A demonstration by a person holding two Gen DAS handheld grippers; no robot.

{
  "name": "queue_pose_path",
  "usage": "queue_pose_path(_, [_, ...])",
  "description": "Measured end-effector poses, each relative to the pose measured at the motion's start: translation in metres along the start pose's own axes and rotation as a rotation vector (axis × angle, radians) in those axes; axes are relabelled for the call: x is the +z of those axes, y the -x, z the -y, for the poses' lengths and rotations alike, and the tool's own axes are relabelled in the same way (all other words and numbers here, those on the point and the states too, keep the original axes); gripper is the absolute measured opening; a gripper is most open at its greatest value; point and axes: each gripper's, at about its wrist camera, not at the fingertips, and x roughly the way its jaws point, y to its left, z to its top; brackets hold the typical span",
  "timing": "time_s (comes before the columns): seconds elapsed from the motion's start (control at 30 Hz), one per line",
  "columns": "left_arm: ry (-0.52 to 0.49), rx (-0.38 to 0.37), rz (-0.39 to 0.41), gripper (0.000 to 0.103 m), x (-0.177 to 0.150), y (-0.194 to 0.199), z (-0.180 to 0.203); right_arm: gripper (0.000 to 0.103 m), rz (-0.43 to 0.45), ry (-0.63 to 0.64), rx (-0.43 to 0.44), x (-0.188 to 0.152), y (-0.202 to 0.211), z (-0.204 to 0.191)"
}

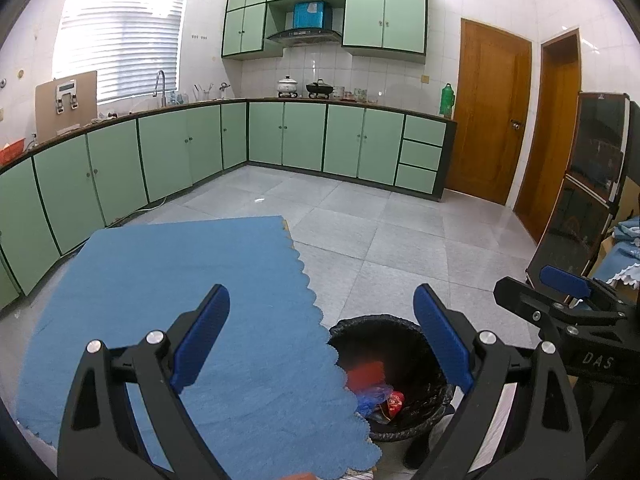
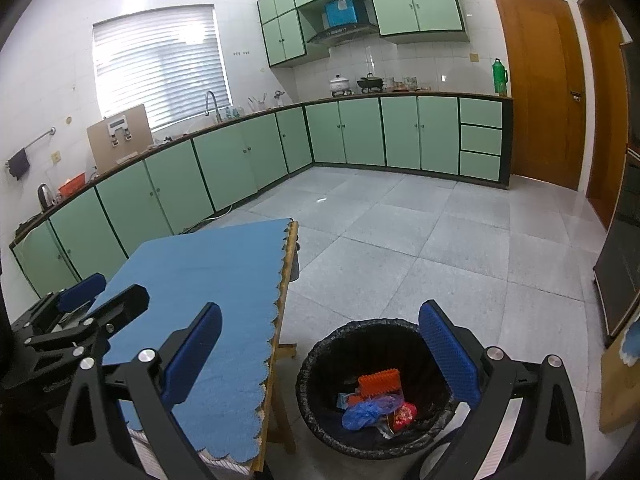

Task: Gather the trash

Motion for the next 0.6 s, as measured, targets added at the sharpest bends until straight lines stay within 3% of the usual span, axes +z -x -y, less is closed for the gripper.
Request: queue_pose_path(0.6, [-0.006,0.003,0.022,0.09,-0.0022,0.005,0.0018,0.097,0.012,0.002,0.003,-0.0013,0.0046,0.0013])
